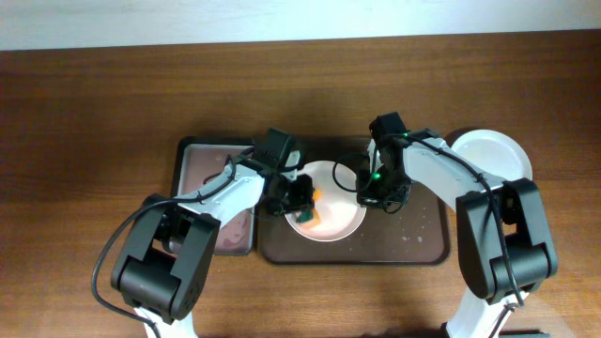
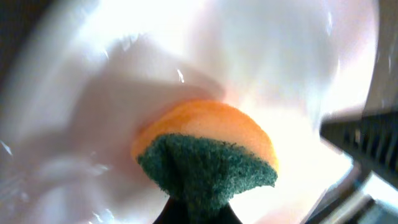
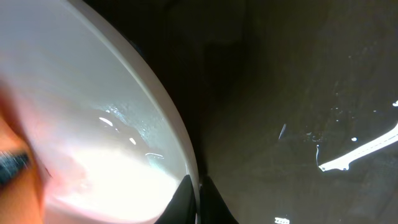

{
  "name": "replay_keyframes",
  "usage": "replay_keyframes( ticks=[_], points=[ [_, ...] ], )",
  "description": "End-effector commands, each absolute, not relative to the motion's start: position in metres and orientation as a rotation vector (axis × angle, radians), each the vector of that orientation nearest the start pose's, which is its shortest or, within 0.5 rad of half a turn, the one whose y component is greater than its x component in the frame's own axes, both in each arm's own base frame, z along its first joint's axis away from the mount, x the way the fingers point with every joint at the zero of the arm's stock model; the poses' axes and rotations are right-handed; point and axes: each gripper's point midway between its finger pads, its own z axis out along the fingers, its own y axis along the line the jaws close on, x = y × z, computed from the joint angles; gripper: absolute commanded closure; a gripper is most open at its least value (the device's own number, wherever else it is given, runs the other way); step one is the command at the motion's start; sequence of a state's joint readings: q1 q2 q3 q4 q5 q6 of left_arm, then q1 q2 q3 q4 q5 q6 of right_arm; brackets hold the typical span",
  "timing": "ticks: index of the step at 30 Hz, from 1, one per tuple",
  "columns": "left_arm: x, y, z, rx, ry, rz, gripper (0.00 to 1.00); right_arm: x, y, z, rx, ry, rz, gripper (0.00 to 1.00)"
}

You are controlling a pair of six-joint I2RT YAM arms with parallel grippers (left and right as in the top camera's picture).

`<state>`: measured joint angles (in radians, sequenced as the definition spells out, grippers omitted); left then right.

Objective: Clean dirty plates on tray and stack at the side
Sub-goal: 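Scrub the pink plate with the sponge in the left gripper, then carry the pink plate right and stack it on the plate pile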

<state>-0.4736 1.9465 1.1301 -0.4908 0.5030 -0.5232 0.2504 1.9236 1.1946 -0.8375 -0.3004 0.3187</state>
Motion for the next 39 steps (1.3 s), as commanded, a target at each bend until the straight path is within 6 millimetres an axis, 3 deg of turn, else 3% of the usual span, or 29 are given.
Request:
replay_keyframes(
  ticks=[1,5,6,7,8,10,13,17,20,24,26,29,32,35,39],
  points=[
    [0.270,-0.249,-0.010,0.073,3.157,-0.970,1.00,0.306,0.129,-0.003,0.125,3.213,0.423,0.96],
    [0.291,-0.264,-0.008,0.133,3.036,-0.980,1.00,0.306,0.129,-0.003,0.124,3.212,0.423,0.96],
    [0.295,-0.265,-0.010,0.092,3.031,-0.926,1.00,0.306,0.129,-0.003,0.124,3.212,0.423,0.96],
    [0.299,-0.261,-0.020,-0.038,3.038,-0.751,1.00,0.306,0.129,-0.003,0.124,3.212,0.423,0.96],
    [0.300,-0.260,-0.022,-0.040,3.030,-0.695,1.00,0.306,0.129,-0.003,0.124,3.212,0.423,0.96],
    [0.302,-0.261,-0.026,-0.008,3.004,-0.600,1.00,0.306,0.129,-0.003,0.124,3.212,0.423,0.96],
    [0.309,-0.261,-0.025,-0.008,2.976,-0.594,1.00,0.306,0.129,-0.003,0.124,3.212,0.423,0.96],
    [0.346,-0.213,-0.026,-0.091,2.909,-0.445,1.00,0.307,0.129,-0.003,0.124,3.211,0.423,0.96],
    [0.366,-0.188,-0.016,-0.083,2.890,-0.418,1.00,0.307,0.129,-0.003,0.123,3.208,0.424,0.96],
    [0.353,-0.181,0.017,0.020,2.973,-0.359,1.00,0.307,0.129,-0.003,0.123,3.208,0.419,0.96],
    [0.347,-0.168,0.035,-0.002,2.985,-0.326,1.00,0.308,0.129,-0.003,0.122,3.207,0.419,0.96],
    [0.353,-0.137,0.063,-0.074,2.931,-0.274,1.00,0.312,0.124,-0.002,0.120,3.194,0.367,0.96],
    [0.362,-0.095,0.088,-0.079,2.864,-0.198,1.00,0.329,0.109,0.016,0.112,3.131,0.213,0.96],
    [0.359,-0.053,0.081,-0.058,2.892,-0.045,1.00,0.349,0.094,0.057,0.110,3.012,0.084,0.96],
    [0.358,-0.047,0.066,0.028,2.900,-0.021,1.00,0.362,0.072,0.108,0.067,2.851,-0.099,0.96]
  ],
)
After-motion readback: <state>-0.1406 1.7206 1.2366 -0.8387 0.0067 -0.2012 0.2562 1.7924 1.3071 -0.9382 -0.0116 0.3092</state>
